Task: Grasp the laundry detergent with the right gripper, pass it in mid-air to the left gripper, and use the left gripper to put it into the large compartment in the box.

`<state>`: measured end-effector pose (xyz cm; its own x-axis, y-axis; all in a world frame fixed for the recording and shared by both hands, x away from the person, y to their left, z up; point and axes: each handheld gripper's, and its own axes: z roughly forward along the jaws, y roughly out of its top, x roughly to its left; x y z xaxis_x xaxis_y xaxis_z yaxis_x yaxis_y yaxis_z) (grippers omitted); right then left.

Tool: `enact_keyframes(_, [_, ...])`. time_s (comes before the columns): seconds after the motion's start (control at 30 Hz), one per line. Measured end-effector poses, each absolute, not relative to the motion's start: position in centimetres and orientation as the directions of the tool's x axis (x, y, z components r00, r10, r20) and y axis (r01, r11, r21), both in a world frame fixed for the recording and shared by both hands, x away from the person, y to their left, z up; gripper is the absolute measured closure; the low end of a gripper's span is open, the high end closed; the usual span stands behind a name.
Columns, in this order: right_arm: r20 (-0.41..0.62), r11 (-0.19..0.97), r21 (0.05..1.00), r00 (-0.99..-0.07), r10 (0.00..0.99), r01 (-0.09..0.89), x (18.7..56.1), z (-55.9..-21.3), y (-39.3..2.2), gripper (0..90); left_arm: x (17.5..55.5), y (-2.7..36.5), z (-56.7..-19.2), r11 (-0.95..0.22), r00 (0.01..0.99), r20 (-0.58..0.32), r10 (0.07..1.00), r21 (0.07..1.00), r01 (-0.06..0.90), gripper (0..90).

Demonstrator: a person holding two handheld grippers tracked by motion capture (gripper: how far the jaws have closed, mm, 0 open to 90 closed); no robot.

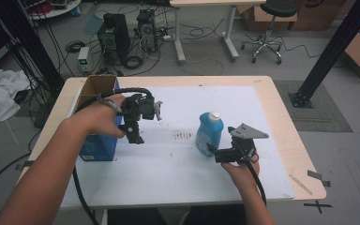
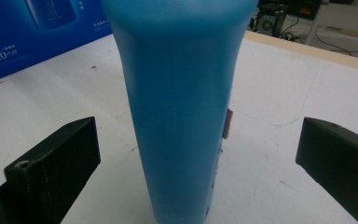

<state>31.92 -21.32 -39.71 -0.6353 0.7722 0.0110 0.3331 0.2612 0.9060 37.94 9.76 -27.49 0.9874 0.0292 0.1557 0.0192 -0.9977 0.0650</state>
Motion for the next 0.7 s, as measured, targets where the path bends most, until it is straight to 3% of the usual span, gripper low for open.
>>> enact_keyframes(0.7, [-0.01, 0.258, 0.914, -0.62, 0.785, 0.312, 33.5, -41.5, -18.9, 0.0, 37.6, 9.7, -27.5, -0.998, 0.987, 0.159, 0.024, 0.059, 0.015, 0.1])
